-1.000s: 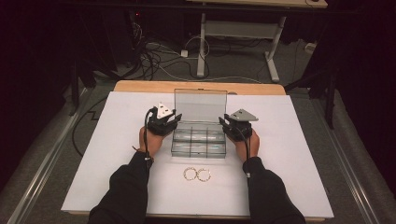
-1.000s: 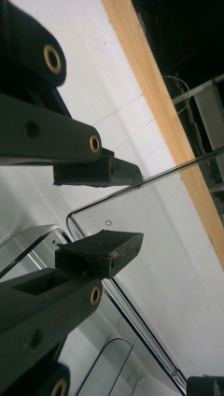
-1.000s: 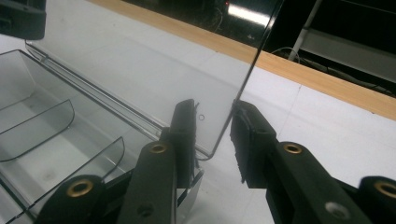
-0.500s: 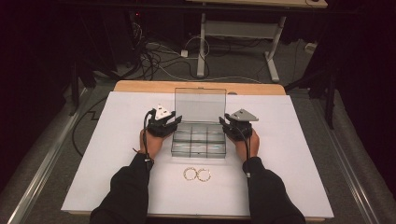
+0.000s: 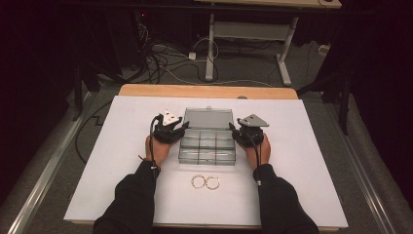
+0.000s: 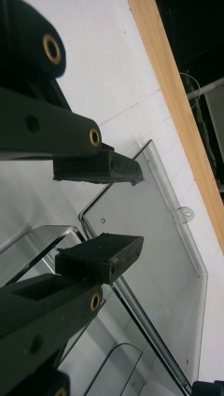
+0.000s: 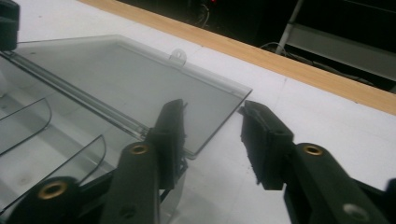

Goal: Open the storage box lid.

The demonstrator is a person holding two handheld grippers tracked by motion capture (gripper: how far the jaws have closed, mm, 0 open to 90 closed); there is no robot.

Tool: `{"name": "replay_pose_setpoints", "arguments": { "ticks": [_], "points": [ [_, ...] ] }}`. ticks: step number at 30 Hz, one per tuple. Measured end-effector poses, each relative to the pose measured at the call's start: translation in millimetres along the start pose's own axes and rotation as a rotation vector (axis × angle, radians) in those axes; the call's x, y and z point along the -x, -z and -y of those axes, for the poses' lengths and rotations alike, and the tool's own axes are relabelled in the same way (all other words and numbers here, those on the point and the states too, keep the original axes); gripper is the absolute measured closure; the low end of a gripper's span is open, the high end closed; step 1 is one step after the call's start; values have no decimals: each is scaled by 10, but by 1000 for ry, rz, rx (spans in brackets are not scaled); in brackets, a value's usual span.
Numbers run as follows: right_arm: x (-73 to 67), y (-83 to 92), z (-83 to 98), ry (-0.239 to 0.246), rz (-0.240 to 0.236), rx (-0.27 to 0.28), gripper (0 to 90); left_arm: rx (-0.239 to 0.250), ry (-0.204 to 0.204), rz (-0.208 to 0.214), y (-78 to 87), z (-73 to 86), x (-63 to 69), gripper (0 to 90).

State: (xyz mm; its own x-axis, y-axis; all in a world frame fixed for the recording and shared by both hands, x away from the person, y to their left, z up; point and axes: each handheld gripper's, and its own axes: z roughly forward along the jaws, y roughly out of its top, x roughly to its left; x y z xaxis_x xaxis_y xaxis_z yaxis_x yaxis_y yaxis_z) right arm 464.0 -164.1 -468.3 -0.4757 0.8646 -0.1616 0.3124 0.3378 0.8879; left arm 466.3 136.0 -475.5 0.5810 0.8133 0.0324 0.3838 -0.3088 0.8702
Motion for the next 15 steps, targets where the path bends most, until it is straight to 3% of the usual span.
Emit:
{"name": "replay_pose_setpoints", "arguments": {
  "ticks": [6,11,15],
  "points": [
    [25,43,-12,-2,1,-15,527,-19,-26,7,57,-28,-3,557],
    [31,130,-32,-21,-12,-15,427,-3,-9,8,143,-35,-6,512],
    [-12,228,-65,21,-19,-7,386,-16,-76,17,222,-58,53,435]
  ]
}}
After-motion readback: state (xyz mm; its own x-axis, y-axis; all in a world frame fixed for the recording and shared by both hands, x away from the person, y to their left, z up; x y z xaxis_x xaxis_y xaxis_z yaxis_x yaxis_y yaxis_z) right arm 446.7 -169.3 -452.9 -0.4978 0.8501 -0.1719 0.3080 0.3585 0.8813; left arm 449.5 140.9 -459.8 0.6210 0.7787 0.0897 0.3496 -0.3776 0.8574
